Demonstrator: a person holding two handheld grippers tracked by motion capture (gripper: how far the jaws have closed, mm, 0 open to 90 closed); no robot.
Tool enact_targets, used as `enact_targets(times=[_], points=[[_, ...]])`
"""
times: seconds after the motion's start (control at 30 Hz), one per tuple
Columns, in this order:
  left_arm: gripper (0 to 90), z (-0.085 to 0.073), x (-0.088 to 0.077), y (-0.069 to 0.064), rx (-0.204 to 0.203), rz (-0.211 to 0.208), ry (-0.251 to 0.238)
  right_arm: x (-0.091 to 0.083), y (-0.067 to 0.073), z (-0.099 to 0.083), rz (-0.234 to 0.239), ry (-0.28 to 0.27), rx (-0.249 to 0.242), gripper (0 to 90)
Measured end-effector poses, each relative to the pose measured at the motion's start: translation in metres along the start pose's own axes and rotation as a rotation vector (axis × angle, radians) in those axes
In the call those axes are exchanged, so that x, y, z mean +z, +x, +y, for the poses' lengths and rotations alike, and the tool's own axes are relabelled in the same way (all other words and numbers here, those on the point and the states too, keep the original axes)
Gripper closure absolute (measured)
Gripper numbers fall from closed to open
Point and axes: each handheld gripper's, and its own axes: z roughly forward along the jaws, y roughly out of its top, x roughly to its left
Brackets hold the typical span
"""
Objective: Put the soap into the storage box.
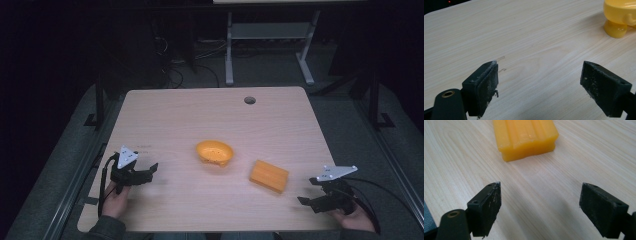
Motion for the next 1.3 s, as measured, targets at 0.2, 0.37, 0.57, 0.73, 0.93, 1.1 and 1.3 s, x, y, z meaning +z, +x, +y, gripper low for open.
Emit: enact_targets(times=[0.2,0.37,0.57,0.73,0.93,1.1,1.3], points=[[14.1,0.0,0.0,0.0,-0.001,0.004,-0.002,0.002,0.0,0.007,0.003,0.02,-0.011,17.3],[14.1,0.0,0.0,0.0,0.001,0.004,0.003,0.002,0.001,0.013,0.006,0.023,-0.02,17.3],[14.1,0.0,0.0,0.0,-0.002,0.006,0.002,0.0,0.0,0.024,0.006,0.038,-0.043,16.7],[14.1,0.0,0.0,0.001,-0.003,0.007,0.001,-0.003,0.0,0.04,0.006,0.052,-0.072,16.3],[14.1,0.0,0.0,0.001,-0.005,0.006,-0.002,-0.001,0.003,0.057,0.008,0.065,-0.109,16.0],[14.1,0.0,0.0,0.002,-0.005,0.008,-0.002,0.001,0.005,0.068,0.012,0.072,-0.128,15.9],[14.1,0.0,-0.001,0.002,-0.014,0.008,-0.005,0.008,0.01,0.085,0.019,0.095,-0.169,16.0]])
